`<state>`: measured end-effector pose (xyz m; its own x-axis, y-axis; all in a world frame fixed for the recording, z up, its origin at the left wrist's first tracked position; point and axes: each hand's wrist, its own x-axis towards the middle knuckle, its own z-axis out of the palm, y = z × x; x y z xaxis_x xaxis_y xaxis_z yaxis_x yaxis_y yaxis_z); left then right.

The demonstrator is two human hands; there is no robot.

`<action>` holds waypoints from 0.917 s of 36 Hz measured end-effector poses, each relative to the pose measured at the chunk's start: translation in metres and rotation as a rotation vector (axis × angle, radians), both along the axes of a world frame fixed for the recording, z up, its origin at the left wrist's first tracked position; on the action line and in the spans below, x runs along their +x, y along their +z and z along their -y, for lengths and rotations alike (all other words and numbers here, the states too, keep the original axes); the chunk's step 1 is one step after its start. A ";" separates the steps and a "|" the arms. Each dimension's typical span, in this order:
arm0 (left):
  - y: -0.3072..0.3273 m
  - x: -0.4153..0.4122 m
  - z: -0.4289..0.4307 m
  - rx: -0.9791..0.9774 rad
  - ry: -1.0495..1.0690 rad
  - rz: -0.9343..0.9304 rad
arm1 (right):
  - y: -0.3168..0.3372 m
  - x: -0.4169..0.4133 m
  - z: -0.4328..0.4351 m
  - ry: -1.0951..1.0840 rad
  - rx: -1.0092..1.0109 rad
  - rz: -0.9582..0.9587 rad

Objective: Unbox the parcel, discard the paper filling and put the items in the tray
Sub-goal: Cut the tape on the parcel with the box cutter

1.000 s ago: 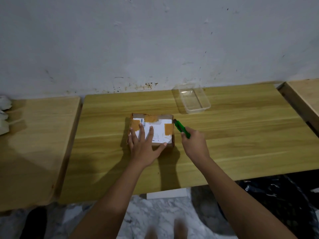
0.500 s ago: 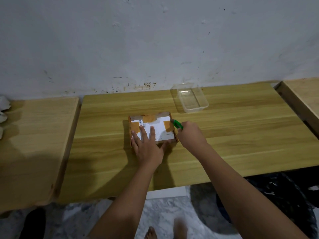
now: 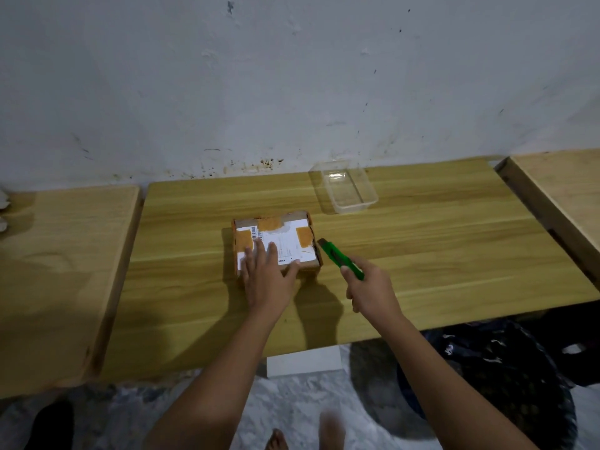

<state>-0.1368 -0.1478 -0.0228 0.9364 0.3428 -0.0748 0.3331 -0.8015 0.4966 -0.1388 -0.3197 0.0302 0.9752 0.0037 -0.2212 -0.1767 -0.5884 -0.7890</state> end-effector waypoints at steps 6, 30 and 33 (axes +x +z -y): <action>0.000 -0.031 0.013 -0.331 0.289 0.311 | -0.010 0.005 0.004 -0.085 0.113 0.036; 0.015 0.054 -0.037 -0.661 0.557 0.137 | -0.062 0.075 -0.020 -0.067 0.421 0.018; 0.017 0.066 -0.049 -0.662 0.588 0.146 | -0.062 0.088 -0.028 -0.021 0.422 -0.007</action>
<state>-0.0707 -0.0986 -0.0059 0.6385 0.6993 -0.3213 0.4971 -0.0560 0.8659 -0.0511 -0.2914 -0.0322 0.9746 0.0752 -0.2109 -0.1913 -0.2097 -0.9589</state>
